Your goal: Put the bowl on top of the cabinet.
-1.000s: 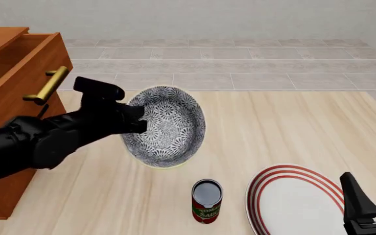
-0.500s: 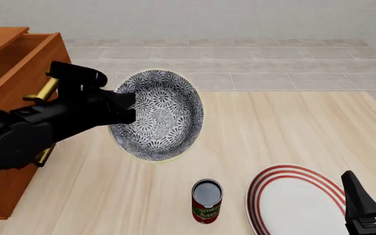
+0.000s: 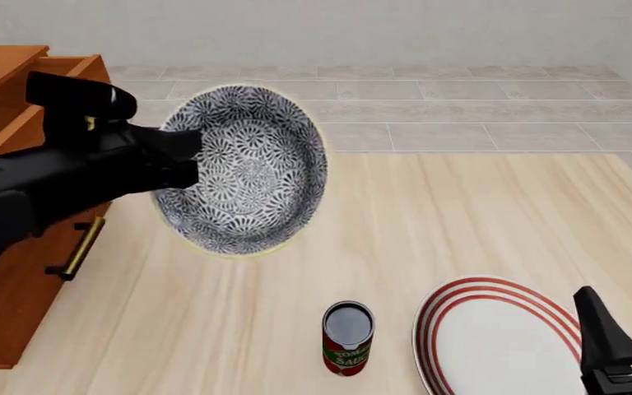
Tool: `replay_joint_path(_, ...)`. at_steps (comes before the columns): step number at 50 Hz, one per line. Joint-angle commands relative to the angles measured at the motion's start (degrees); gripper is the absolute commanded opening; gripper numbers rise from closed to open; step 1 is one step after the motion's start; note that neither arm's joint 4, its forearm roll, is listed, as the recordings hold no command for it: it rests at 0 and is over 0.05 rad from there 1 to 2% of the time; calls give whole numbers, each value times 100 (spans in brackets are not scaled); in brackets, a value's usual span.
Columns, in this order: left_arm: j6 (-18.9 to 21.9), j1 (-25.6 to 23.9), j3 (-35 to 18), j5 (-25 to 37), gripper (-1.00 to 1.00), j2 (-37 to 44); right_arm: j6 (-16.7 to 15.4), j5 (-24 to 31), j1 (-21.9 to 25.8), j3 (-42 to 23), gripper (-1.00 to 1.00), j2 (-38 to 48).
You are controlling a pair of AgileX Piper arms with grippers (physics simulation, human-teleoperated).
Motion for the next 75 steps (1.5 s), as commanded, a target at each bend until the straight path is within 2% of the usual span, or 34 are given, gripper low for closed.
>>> replay_joint_path(1,15,89,-170,201,-100,-203,14,-7,8,11,100,0)
replay_joint_path(14,-35,246,-383,536,-100,-495,10,-47,8,61,100,-1)
replay_joint_path(19,-230,193,-458,650,-100,-644,4,-55,6,71,100,-1)
replay_joint_path(29,-233,198,-526,772,-100,-897,0,-49,13,58,100,-1)
replay_joint_path(39,-261,404,-683,999,-100,-1113,2,-31,22,36,100,0)
replay_joint_path(54,-376,828,-929,1266,-100,-1245,-14,-27,19,30,100,0)
replay_joint_path(67,-430,1452,-985,1334,-100,-1222,-46,-2,44,9,100,0)
replay_joint_path(75,-631,1745,-1202,1464,-100,-1253,-39,35,51,-48,100,0)
